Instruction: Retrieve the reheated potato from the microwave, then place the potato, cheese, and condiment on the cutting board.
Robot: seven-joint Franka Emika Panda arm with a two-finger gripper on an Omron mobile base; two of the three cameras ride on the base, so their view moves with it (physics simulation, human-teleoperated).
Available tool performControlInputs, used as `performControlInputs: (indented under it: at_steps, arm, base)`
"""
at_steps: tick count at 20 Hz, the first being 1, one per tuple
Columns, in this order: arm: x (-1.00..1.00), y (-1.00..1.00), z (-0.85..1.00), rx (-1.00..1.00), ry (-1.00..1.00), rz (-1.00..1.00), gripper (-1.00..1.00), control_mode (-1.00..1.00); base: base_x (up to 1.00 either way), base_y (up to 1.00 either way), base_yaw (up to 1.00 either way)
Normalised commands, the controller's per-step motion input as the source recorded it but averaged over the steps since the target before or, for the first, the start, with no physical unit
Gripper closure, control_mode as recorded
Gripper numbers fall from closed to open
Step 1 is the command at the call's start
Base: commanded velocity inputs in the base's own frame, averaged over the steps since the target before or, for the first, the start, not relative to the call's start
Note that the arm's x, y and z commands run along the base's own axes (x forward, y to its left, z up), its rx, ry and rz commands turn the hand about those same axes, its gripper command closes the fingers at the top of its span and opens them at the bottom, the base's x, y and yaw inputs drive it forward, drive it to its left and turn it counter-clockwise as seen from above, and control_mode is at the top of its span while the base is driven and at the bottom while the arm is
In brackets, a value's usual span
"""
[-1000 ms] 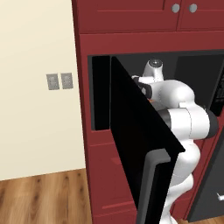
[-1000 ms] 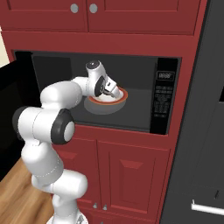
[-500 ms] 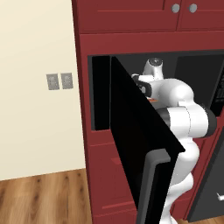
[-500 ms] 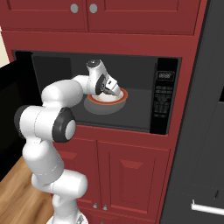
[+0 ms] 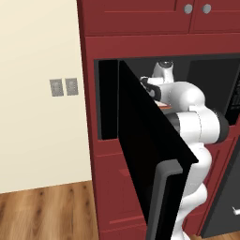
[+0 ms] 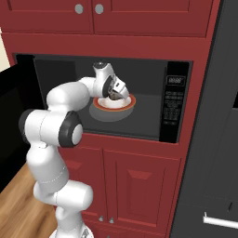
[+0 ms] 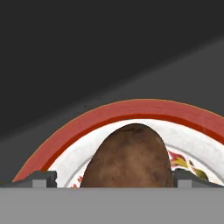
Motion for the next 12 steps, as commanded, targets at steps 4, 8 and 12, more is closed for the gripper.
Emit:
performControlInputs:
  at_steps: [4, 8, 12]
  arm:
    - [0.14, -0.04, -0.13, 0.0, 0.0, 0.0, -1.0, -1.0]
    - [0.03, -0.1, -0.25, 0.0, 0.06, 0.0, -1.0, -1.0]
    - [-0.03, -0.08, -0.33, 0.0, 0.12, 0.0, -1.0, -1.0]
  base:
    - [0.0, 0.0, 0.0]
    - [0.0, 0.0, 0.0]
    - [0.0, 0.0, 0.0]
